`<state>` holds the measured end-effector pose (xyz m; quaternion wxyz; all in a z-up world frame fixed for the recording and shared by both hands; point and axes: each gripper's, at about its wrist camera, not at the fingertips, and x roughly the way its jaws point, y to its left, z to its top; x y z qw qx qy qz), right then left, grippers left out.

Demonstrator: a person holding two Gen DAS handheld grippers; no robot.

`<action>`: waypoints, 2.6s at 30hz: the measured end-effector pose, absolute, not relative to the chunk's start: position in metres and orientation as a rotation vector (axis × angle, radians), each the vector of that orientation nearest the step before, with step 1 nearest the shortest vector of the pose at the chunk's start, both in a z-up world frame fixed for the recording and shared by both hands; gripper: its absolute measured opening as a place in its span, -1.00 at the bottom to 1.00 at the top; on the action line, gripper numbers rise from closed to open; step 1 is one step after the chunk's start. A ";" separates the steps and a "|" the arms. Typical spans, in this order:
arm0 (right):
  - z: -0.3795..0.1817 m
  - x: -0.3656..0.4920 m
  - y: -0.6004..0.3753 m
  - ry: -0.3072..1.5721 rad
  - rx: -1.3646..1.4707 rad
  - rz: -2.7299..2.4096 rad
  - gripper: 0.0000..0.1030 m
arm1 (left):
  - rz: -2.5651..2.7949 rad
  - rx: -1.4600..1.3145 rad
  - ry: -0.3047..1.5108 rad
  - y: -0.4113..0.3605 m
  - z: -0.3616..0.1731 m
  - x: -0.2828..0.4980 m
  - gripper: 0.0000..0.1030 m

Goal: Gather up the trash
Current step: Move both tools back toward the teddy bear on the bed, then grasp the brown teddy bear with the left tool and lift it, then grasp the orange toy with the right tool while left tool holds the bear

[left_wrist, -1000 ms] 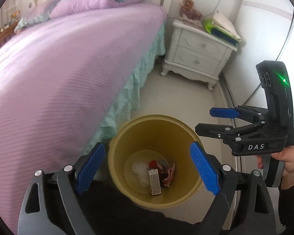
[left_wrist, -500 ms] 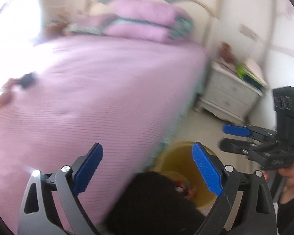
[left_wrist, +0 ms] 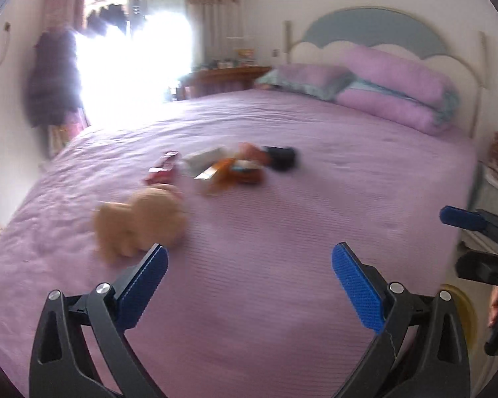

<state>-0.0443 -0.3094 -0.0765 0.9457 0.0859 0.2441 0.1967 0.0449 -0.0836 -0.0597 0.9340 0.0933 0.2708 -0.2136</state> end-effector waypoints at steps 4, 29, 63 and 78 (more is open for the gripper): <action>-0.077 -0.020 -0.281 0.515 0.171 0.453 0.81 | -0.376 0.205 0.552 -0.049 -0.059 0.074 0.92; -0.105 0.049 -0.252 0.658 0.222 0.436 0.81 | -0.796 0.456 0.618 -0.001 -0.094 0.219 0.95; -0.094 0.057 -0.251 0.665 0.175 0.448 0.80 | -0.913 0.367 0.731 -0.013 -0.113 0.203 0.37; -0.091 0.167 -0.298 0.707 0.417 0.394 0.36 | -0.760 -0.028 0.568 0.003 -0.067 0.168 0.32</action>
